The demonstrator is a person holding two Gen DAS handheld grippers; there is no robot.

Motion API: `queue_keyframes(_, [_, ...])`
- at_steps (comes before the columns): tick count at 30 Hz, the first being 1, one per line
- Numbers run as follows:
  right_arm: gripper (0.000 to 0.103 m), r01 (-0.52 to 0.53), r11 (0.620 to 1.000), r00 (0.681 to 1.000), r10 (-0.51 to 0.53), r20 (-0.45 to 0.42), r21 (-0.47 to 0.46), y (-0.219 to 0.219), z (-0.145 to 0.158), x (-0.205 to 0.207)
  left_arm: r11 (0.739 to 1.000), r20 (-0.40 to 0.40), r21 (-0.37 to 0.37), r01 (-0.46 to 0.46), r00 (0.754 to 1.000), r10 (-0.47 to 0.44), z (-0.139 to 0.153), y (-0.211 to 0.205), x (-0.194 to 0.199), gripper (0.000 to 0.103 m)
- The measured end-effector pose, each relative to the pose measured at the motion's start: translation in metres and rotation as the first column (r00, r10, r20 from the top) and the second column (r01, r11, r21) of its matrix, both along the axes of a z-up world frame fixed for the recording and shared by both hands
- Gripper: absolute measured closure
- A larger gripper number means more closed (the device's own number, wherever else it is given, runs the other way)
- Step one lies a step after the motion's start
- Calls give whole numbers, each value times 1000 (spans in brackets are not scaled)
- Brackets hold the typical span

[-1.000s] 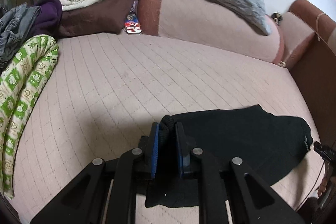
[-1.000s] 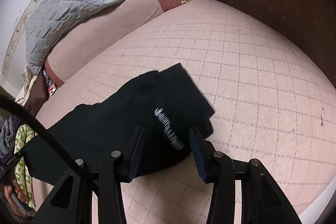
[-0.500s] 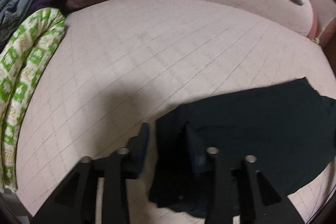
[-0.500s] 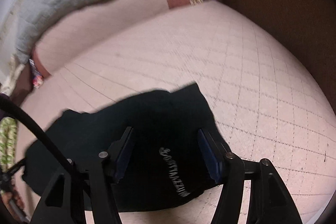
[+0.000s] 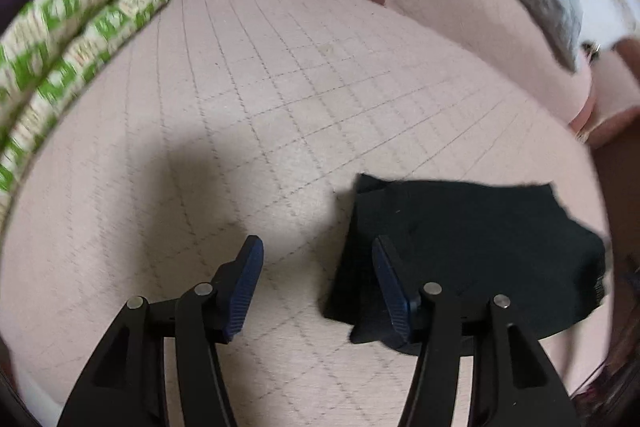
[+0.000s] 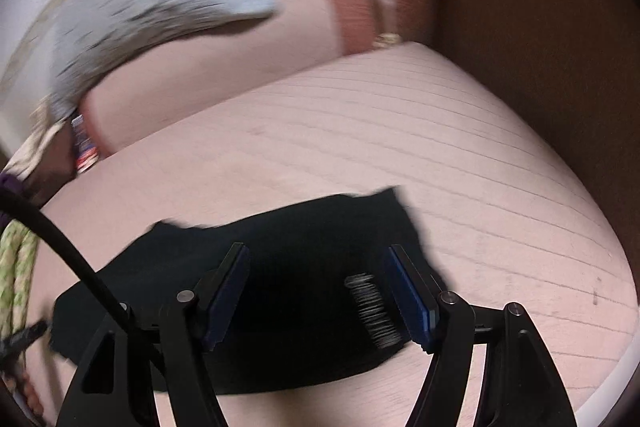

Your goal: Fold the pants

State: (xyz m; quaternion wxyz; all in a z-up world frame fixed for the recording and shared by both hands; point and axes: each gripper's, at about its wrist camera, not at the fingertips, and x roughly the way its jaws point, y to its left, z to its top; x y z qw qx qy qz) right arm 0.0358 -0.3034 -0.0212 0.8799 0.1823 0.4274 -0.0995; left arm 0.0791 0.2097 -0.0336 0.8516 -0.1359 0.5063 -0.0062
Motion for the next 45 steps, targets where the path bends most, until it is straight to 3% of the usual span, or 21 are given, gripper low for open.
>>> queue_keyframes(3, [29, -140, 990, 990, 140, 0, 14, 47, 6, 4, 999, 26, -39, 2, 1000, -1, -6, 0, -4, 46])
queue_keyframes(6, [29, -289, 956, 956, 291, -33, 49, 105, 7, 20, 997, 22, -78, 6, 1000, -4, -20, -1, -7, 47])
queue_keyframes(8, [29, -380, 922, 922, 384, -56, 75, 146, 6, 30, 994, 48, -107, 17, 999, -11, -29, 2, -13, 49])
queue_keyframes(11, [28, -491, 864, 861, 501, -91, 112, 206, 4, 45, 989, 104, -139, 58, 994, -44, -30, 8, -22, 64])
queue_keyframes(16, [28, -598, 776, 765, 627, -146, 201, 305, -10, 84, 968, 121, -244, 67, 992, -38, -36, 18, -25, 63])
queue_keyframes(22, [28, -646, 745, 702, 665, -253, 167, 392, -32, 123, 964, 121, -251, 89, 991, -60, -34, 20, -27, 56])
queue_keyframes(25, [29, -651, 746, 684, 656, -318, 141, 413, -46, 132, 973, 119, -215, 89, 991, -64, -33, 21, -29, 55])
queue_keyframes(29, [28, -654, 749, 667, 636, -388, 102, 428, -62, 143, 968, 111, -232, 94, 991, -69, -33, 23, -32, 53])
queue_keyframes(34, [14, -693, 715, 602, 642, -474, 88, 448, -82, 155, 967, 118, -229, 110, 989, -85, -33, 16, -34, 43])
queue_keyframes(36, [15, -713, 699, 584, 638, -501, 60, 455, -85, 156, 973, 126, -203, 112, 988, -87, -34, 11, -33, 42])
queue_keyframes(38, [24, -736, 677, 578, 638, -510, 13, 460, -85, 153, 978, 136, -173, 114, 986, -91, -33, 5, -35, 43])
queue_keyframes(39, [37, -745, 666, 580, 636, -508, -17, 462, -84, 151, 979, 142, -162, 123, 985, -100, -32, 1, -35, 55])
queue_keyframes(40, [59, -749, 661, 584, 635, -506, -36, 467, -83, 150, 970, 141, -187, 153, 982, -127, -33, -3, -35, 72])
queue_keyframes(41, [69, -750, 659, 590, 629, -506, -55, 466, -81, 149, 958, 126, -227, 176, 981, -150, -35, -6, -33, 90])
queue_keyframes(43, [81, -742, 668, 602, 628, -494, -54, 459, -77, 147, 956, 133, -243, 163, 982, -134, -34, -11, -35, 90])
queue_keyframes(45, [82, -729, 684, 618, 639, -458, -31, 449, -70, 145, 957, 150, -234, 170, 979, -137, -28, -16, -38, 90])
